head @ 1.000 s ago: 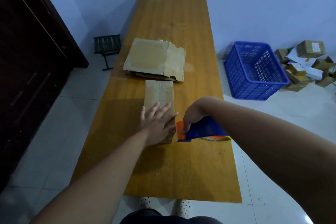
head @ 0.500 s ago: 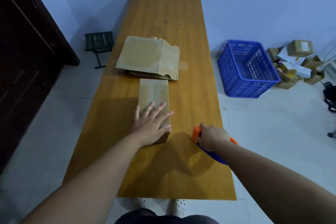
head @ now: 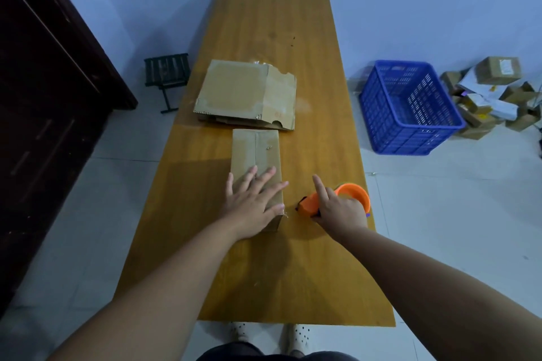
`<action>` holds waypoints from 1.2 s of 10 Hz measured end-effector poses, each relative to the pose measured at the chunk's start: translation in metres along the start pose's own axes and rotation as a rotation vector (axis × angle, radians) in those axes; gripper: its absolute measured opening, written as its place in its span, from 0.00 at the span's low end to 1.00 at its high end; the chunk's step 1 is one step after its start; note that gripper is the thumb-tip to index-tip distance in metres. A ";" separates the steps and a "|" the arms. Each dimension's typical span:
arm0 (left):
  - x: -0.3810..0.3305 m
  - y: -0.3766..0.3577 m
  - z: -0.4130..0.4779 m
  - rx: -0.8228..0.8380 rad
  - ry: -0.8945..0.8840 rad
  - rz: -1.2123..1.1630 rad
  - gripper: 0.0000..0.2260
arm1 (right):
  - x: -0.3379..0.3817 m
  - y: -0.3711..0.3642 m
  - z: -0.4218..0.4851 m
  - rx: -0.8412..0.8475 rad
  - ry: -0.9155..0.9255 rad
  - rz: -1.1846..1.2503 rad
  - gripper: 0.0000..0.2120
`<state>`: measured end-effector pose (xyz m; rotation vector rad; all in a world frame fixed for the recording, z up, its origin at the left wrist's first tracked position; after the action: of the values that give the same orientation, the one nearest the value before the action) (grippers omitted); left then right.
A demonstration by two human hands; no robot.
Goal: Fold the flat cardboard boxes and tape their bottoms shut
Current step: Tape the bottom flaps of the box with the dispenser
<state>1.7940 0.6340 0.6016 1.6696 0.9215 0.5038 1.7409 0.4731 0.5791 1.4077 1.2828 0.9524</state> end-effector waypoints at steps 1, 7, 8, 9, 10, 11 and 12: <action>0.001 -0.001 0.001 -0.007 -0.003 -0.003 0.22 | -0.006 -0.015 0.001 0.069 -0.050 0.026 0.26; -0.001 0.001 0.000 -0.003 -0.003 -0.007 0.22 | -0.007 -0.018 0.018 0.209 -0.121 0.109 0.29; -0.001 0.001 0.000 -0.006 -0.006 -0.003 0.22 | -0.006 -0.020 0.020 0.252 -0.131 0.147 0.30; -0.001 0.000 0.000 -0.008 -0.006 0.000 0.22 | -0.006 -0.022 0.024 0.271 -0.150 0.196 0.33; 0.000 0.000 0.001 -0.015 -0.009 -0.002 0.22 | -0.004 -0.023 0.027 0.274 -0.126 0.187 0.34; 0.000 0.000 0.001 -0.015 -0.012 0.001 0.22 | -0.004 -0.026 0.029 0.293 -0.110 0.176 0.35; 0.001 -0.001 0.002 -0.012 -0.014 -0.004 0.22 | -0.003 -0.025 0.031 0.301 -0.085 0.174 0.34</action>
<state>1.7956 0.6336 0.6000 1.6580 0.9098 0.4931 1.7647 0.4653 0.5476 1.7973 1.2941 0.8265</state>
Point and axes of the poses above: each hand's wrist, its own z-axis towards the middle knuckle, its own y-axis out of the back of the hand, x = y × z, the point moved 8 cm from there along z, towards the middle knuckle, and after that the axes turned 7 degrees about z, right-handed, at the moved point
